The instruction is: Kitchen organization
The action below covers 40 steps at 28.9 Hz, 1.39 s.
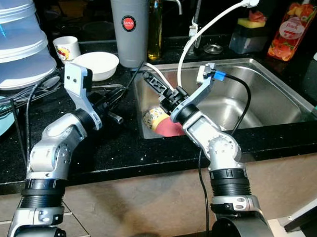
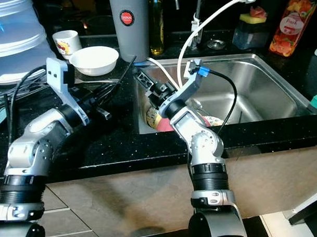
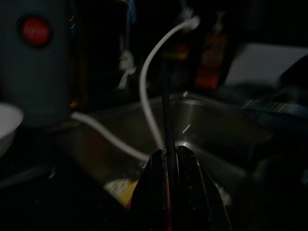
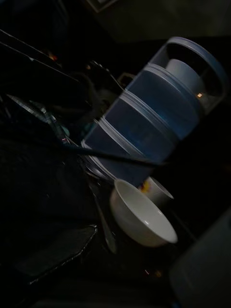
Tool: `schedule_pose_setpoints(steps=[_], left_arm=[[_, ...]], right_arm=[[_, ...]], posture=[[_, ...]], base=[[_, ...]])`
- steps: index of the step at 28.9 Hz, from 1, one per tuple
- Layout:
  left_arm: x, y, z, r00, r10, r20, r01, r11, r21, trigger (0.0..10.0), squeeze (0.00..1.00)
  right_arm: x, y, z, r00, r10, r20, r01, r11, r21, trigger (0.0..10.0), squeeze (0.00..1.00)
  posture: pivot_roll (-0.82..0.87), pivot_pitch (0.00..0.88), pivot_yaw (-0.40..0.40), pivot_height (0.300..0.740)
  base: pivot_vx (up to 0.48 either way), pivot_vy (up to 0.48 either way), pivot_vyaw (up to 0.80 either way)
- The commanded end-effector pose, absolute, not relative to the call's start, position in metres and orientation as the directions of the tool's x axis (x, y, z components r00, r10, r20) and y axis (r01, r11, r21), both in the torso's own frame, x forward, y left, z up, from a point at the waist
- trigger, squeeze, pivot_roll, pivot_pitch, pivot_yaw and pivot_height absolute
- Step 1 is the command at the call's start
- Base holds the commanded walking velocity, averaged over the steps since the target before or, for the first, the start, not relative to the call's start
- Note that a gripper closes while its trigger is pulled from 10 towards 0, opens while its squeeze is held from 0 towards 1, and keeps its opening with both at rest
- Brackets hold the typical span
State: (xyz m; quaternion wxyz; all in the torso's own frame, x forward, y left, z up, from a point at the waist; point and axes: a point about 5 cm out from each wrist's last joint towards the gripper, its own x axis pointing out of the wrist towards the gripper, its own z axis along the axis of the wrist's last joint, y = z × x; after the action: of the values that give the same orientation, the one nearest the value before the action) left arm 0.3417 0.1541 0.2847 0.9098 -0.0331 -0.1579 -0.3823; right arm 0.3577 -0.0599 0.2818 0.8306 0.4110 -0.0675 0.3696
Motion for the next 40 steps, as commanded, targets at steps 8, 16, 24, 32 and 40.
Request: schedule_pose_setpoints(steps=[8,16,24,32,40], left_arm=[[0.324,0.136,0.28,0.525,-0.79,0.316,0.827,0.561,0.031,0.0,0.0],[0.32,0.136,0.277,0.522,-0.802,0.291,0.833,0.552,0.026,0.0,0.0],[0.32,0.14,0.278,0.539,-0.795,0.279,0.823,0.568,0.029,0.0,0.0],[0.321,0.14,0.278,0.543,-0.795,0.27,0.821,0.57,0.027,0.0,0.0],[0.321,0.141,0.277,0.549,-0.798,0.249,0.82,0.572,0.027,0.0,0.0]], right_arm=[[0.354,-0.053,0.277,0.717,0.597,0.36,-0.652,0.391,0.65,10.0,0.0],[0.361,-0.064,0.28,0.771,0.524,0.363,-0.607,0.431,0.667,10.0,0.0],[0.369,-0.08,0.285,0.814,0.432,0.389,-0.566,0.435,0.7,0.0,0.0],[0.367,-0.078,0.288,0.799,0.439,0.41,-0.586,0.42,0.693,0.0,0.0],[0.368,-0.078,0.289,0.793,0.437,0.425,-0.597,0.411,0.689,0.0,0.0]], posture=[[0.05,0.109,-0.016,0.74],[0.05,0.107,-0.02,0.74],[0.05,0.11,-0.022,0.74],[0.05,0.111,-0.021,0.74],[0.05,0.11,-0.02,0.74]], base=[[0.0,0.0,0.0],[0.0,0.0,0.0],[0.0,0.0,0.0],[0.0,0.0,0.0],[0.0,0.0,0.0]])
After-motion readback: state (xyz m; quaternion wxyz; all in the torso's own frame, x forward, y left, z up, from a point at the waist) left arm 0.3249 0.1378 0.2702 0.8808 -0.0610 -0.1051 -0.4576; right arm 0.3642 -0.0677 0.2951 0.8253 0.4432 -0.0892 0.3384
